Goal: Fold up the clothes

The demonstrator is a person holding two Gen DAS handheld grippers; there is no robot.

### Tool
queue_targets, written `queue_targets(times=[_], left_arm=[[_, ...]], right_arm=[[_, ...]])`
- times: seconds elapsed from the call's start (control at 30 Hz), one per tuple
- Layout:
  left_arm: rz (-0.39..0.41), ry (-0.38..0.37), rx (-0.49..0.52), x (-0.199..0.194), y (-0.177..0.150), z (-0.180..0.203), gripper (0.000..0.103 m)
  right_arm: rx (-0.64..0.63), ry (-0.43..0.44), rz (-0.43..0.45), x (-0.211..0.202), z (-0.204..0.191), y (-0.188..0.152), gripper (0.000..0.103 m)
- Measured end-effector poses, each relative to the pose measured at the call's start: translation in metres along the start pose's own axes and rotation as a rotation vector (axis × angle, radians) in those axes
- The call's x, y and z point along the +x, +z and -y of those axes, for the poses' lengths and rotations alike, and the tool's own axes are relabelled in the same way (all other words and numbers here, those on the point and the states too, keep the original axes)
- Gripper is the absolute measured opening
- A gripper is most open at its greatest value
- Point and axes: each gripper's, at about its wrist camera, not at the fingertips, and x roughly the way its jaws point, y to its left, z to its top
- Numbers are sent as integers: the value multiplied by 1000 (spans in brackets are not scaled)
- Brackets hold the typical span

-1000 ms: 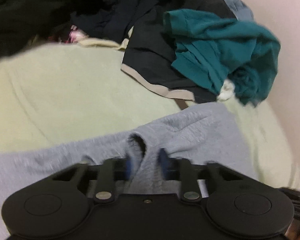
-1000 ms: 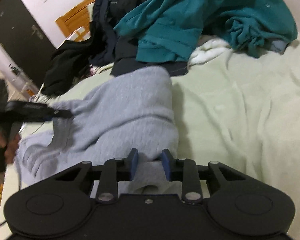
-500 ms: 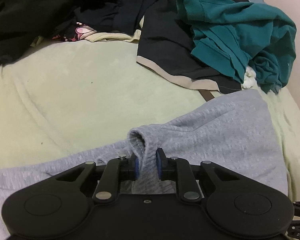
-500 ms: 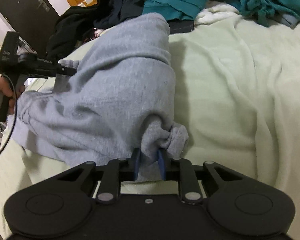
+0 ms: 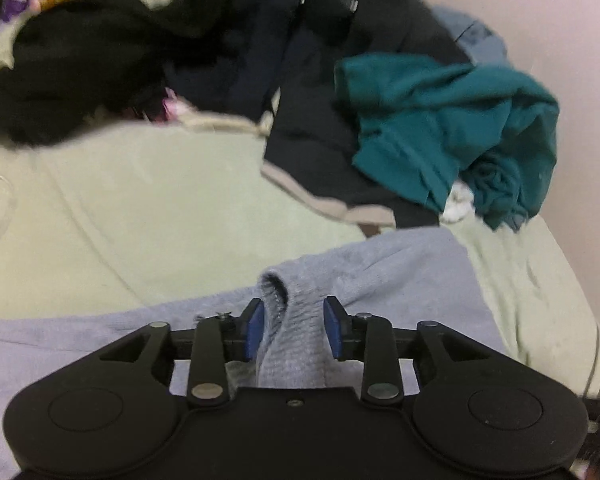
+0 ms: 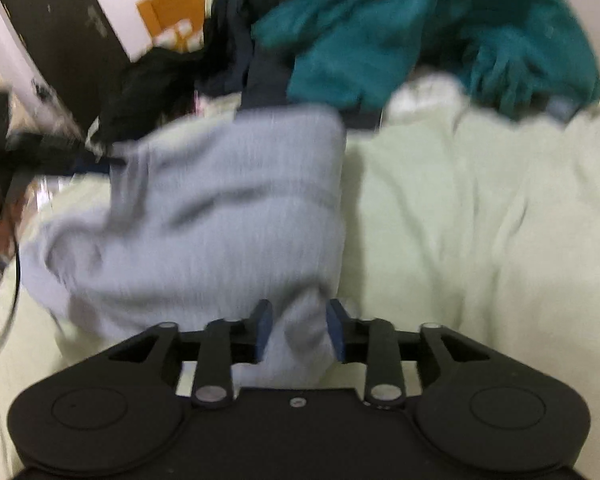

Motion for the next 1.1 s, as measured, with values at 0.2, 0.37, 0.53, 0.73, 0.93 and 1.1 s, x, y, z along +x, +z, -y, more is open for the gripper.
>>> queue_targets(times=[0.2,0.37,0.53,0.73,0.93,1.1], left_arm=[[-34,-55,86,-11,-37,32,24],[-154,37,167,20,-72,39,21],[-147,90,204,40,-96,34,21],[-146,61,48,41,-93,20,20],[-115,11,-150,9,-85,4,26],[-108,46,-163,-9,-100,1,27]], right_arm=[[-91,21,106,37,-16,32,43],[-106,28,76,85,-23,32,43],[-131,20,30,114,-17,11,42],[-168,-6,4,118,-24,17,42],[-241,16,76,80,-52,52,49],[-347,152,123,115,-103,74,50]])
